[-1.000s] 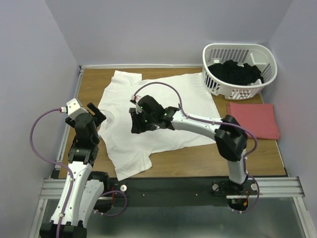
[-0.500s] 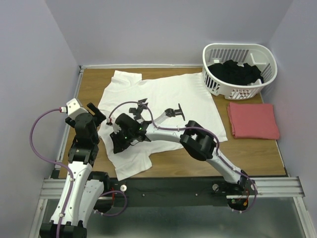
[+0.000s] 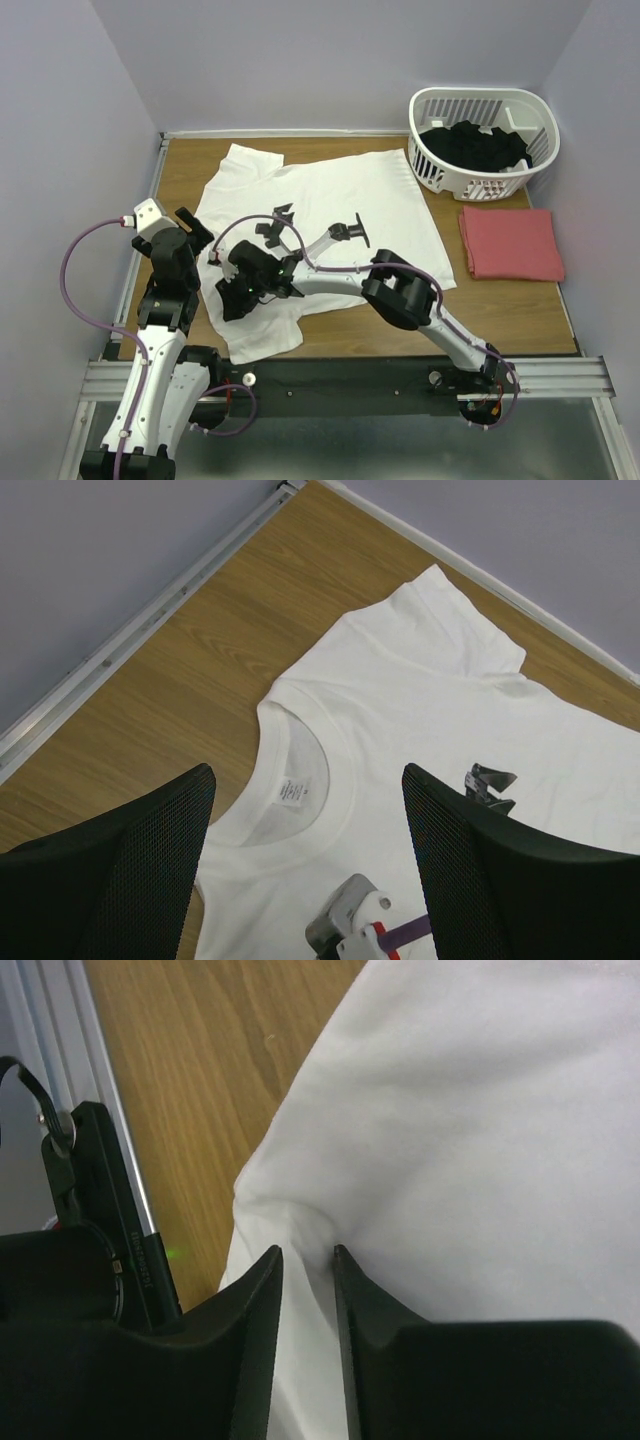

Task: Fold and stack the t-shirts
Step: Flatten the tshirt out

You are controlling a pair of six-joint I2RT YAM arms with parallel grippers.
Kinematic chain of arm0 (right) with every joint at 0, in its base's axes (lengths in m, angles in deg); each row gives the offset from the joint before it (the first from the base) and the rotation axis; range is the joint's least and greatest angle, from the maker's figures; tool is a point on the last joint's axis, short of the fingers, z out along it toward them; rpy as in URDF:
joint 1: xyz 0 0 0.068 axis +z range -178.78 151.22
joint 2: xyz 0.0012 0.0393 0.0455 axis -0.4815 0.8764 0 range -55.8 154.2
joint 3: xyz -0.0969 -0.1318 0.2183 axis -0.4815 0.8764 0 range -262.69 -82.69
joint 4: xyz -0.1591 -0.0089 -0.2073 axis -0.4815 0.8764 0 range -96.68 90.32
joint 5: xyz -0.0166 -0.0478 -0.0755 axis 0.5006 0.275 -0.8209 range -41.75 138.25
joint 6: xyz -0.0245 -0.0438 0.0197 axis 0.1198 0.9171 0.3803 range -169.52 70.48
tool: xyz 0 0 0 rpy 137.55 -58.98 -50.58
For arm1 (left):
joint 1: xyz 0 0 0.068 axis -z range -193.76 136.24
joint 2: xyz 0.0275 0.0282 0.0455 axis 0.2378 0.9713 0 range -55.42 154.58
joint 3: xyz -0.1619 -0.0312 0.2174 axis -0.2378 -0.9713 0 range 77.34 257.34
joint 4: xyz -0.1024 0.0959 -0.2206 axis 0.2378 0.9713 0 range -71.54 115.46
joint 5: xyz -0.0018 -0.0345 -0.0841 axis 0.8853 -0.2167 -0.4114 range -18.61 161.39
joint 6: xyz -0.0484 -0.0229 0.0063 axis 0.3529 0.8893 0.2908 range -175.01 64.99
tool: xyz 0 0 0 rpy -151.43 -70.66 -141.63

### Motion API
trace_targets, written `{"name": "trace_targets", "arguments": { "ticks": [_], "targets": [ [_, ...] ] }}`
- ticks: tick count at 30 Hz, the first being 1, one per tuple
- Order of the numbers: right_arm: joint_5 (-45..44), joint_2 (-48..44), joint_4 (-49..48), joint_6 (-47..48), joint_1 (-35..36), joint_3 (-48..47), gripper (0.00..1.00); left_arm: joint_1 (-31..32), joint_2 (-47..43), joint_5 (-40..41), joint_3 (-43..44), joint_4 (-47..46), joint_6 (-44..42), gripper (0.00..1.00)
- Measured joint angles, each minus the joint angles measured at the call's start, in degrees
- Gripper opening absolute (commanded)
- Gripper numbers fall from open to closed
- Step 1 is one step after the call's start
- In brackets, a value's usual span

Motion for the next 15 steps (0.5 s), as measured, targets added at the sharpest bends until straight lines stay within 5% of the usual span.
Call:
{"name": "trace_targets", "arguments": {
  "ticks": [15],
  "targets": [
    [-4.39,-5.53,1.51,2.36,1.36,4.17,0.31,0.00,0.00,0.00,0.00,0.00,0.00,0.83]
  ]
}}
